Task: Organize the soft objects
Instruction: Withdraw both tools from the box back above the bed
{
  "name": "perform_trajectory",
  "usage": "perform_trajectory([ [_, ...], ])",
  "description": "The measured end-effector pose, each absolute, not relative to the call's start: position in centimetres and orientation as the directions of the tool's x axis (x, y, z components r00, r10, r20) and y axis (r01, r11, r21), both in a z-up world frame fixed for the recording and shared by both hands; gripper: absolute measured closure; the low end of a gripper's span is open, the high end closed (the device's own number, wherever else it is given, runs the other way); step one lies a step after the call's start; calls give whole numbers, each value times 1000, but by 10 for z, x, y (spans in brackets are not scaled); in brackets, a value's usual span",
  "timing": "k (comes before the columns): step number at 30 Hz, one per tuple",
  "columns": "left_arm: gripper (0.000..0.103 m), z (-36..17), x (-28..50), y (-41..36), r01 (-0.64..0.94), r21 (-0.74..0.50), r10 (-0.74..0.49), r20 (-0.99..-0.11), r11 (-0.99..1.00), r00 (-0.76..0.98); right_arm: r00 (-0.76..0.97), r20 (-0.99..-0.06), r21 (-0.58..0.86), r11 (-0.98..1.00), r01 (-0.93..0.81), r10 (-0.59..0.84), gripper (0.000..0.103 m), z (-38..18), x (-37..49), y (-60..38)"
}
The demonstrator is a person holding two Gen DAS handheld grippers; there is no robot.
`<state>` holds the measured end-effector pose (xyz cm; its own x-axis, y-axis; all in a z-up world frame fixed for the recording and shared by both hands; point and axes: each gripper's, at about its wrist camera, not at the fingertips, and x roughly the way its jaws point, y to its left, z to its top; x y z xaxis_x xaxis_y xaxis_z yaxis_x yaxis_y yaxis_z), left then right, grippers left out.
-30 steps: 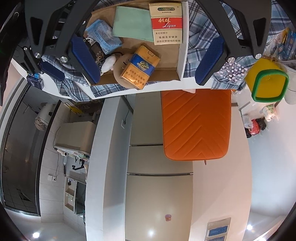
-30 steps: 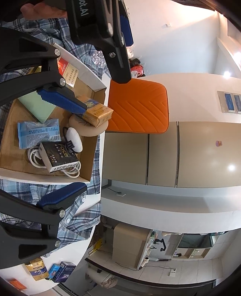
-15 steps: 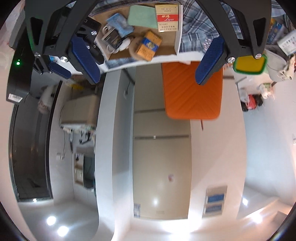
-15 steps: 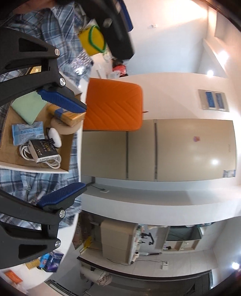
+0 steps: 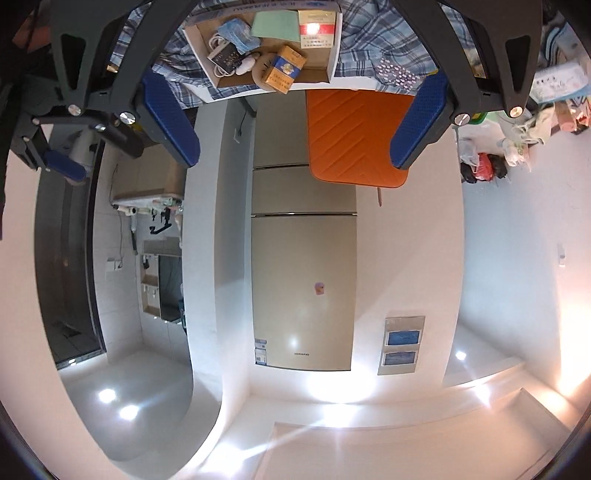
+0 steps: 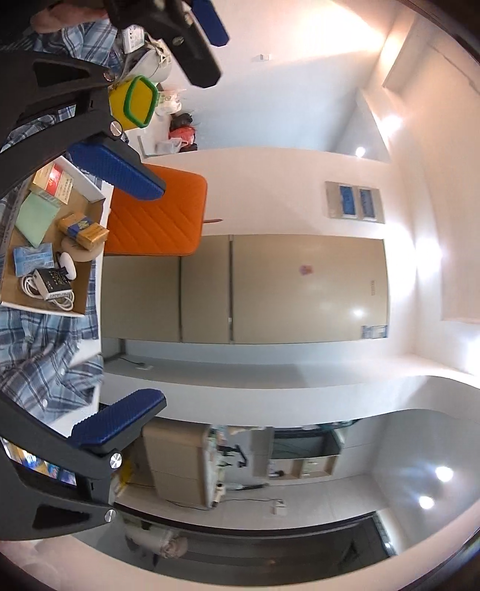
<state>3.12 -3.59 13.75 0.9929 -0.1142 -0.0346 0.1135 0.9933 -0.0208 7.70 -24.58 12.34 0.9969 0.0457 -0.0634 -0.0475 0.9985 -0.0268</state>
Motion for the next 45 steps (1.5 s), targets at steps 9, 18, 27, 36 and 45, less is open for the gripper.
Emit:
perform_trajectory([
  [9, 1, 123, -1, -22, 84, -49, -85, -3, 995, 996, 998, -13, -58, 997, -55, 54, 0, 119, 29, -243],
  [18, 1, 94, -13, -16, 93, -50, -95, -54, 994, 994, 999, -4, -54, 998, -40, 39, 0, 94, -3, -244],
  [27, 1, 49, -12, -12, 85, -51, -91, -130, 995, 987, 999, -30, -33, 999, -40, 39, 0, 61, -7, -252],
  [36, 1, 24, -9, -1, 51, -75, -64, -177, 996, 982, 998, -51, -38, 999, -34, 32, 0, 35, -7, -253],
  [45, 1, 5, -10, -7, 29, -47, -38, -191, 998, 981, 998, -67, -12, 1000, -8, 7, 0, 13, -13, -262],
])
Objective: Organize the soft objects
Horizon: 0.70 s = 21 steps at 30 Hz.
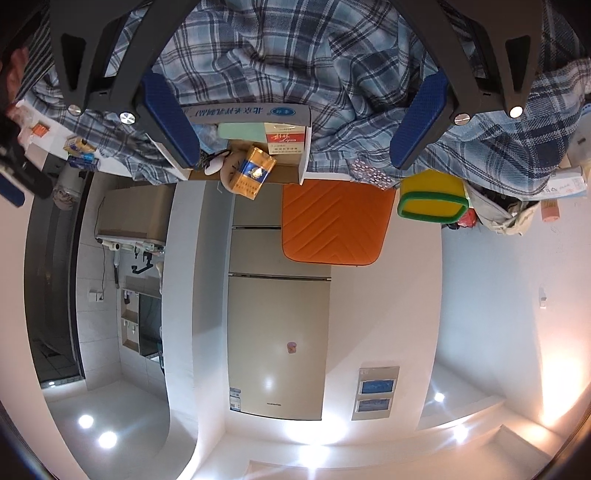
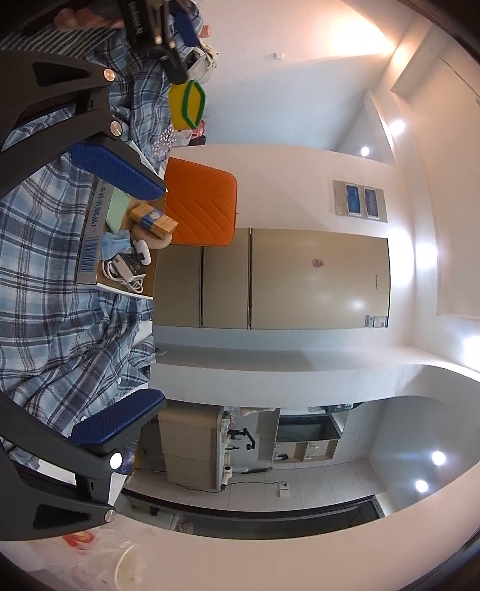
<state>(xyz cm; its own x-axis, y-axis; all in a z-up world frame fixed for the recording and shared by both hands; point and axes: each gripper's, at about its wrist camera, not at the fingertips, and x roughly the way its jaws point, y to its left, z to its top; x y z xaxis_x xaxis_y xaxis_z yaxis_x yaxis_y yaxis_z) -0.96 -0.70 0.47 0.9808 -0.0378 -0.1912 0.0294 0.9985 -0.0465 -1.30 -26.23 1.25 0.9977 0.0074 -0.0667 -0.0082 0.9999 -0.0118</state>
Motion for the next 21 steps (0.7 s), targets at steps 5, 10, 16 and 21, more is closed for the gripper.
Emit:
perform_trajectory([
  [5, 1, 6, -14, -5, 32, -55, -41, -167, 998, 985, 997, -83, 4, 1000, -10, 10, 0, 11, -9, -265],
  [10, 1, 6, -12, -4, 31, -60, -41, -178, 998, 983, 997, -76, -16, 1000, -10, 9, 0, 11, -11, -262],
  [16, 1, 6, -13, -4, 25, -58, -34, -176, 998, 984, 997, -73, -18, 1000, -10, 9, 0, 10, -11, -261],
  [21, 1, 6, -12, -4, 26, -55, -35, -176, 998, 984, 997, -73, -20, 1000, -10, 8, 0, 10, -11, -261],
])
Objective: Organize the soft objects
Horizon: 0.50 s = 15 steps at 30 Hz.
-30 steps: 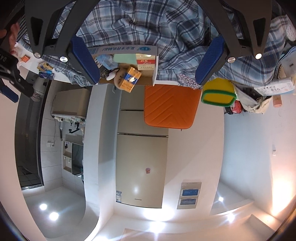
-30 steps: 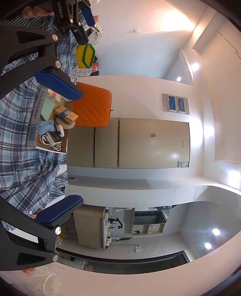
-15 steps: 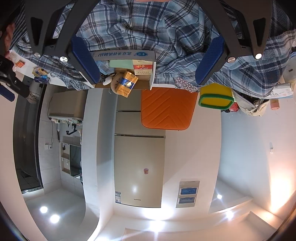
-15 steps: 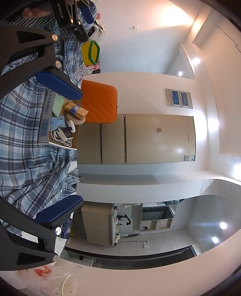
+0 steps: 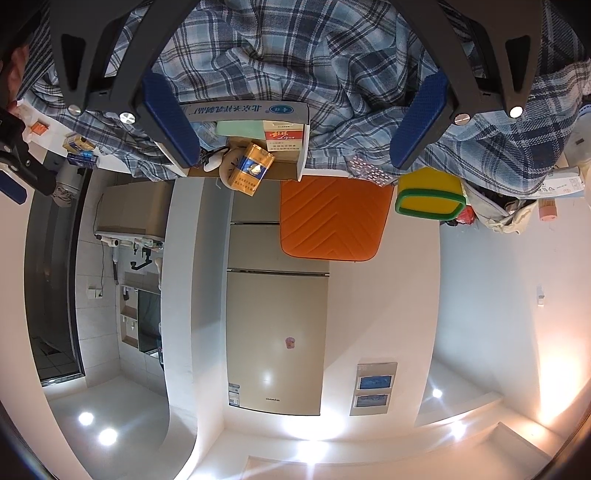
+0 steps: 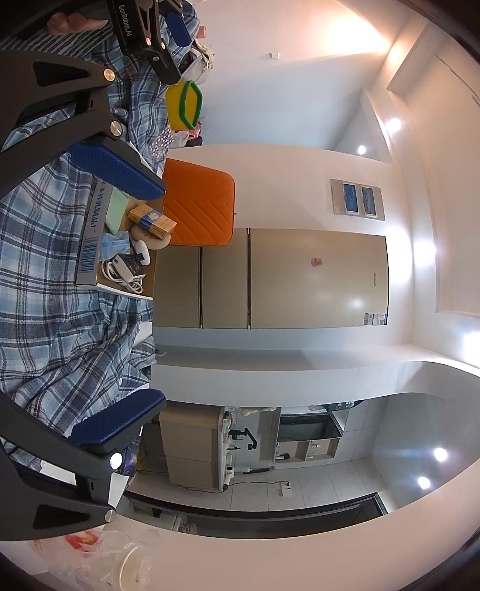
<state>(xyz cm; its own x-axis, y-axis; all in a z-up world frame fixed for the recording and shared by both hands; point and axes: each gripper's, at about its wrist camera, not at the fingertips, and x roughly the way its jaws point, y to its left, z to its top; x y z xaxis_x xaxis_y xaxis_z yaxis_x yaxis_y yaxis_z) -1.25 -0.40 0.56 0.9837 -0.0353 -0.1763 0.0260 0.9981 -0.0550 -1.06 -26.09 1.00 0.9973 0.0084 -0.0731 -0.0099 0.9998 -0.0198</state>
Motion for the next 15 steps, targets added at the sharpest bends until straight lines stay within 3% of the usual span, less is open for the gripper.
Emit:
perform_trajectory([
  [15, 1, 6, -16, -8, 28, -39, -34, -163, 999, 986, 997, -78, -13, 1000, -10, 9, 0, 10, -9, -260],
])
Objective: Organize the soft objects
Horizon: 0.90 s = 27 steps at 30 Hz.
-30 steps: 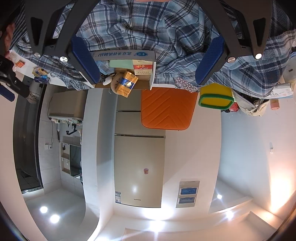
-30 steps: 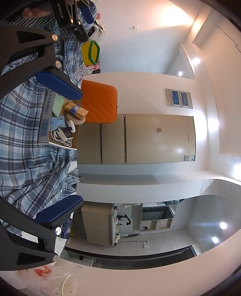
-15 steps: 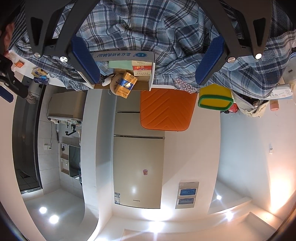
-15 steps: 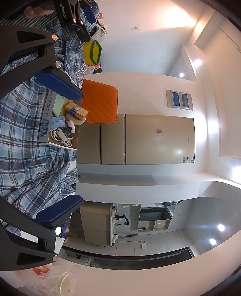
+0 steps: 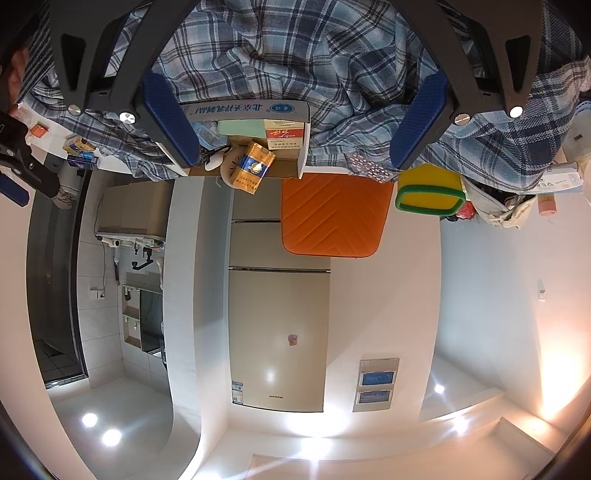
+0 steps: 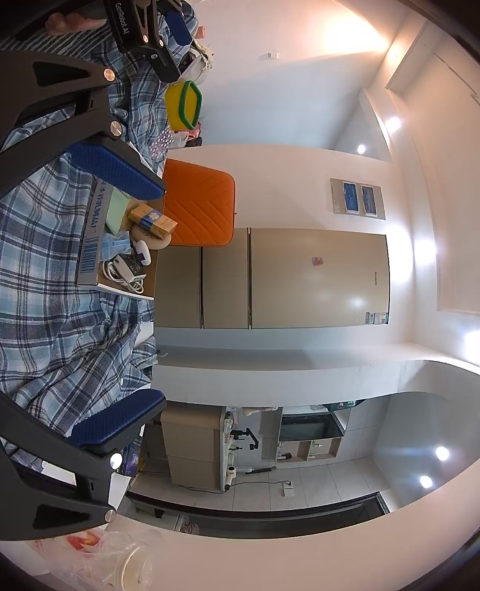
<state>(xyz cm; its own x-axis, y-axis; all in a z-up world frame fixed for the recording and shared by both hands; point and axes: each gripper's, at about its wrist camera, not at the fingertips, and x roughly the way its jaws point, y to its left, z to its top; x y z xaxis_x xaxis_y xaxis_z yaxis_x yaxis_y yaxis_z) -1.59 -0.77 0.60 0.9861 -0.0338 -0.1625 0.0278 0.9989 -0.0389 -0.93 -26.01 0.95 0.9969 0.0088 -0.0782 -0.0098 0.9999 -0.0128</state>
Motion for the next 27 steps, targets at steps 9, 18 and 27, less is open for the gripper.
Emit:
perform_trajectory([
  [9, 1, 6, -16, -9, 27, -34, -32, -162, 999, 986, 997, -82, -11, 1000, -8, 7, 0, 9, -9, -261],
  [18, 1, 4, -14, -8, 15, -36, -21, -173, 999, 985, 997, -80, -10, 1000, -8, 7, 0, 9, -10, -261],
  [27, 1, 3, -13, -5, 8, -38, -15, -181, 999, 983, 997, -82, -9, 1000, -7, 7, 0, 9, -9, -261],
])
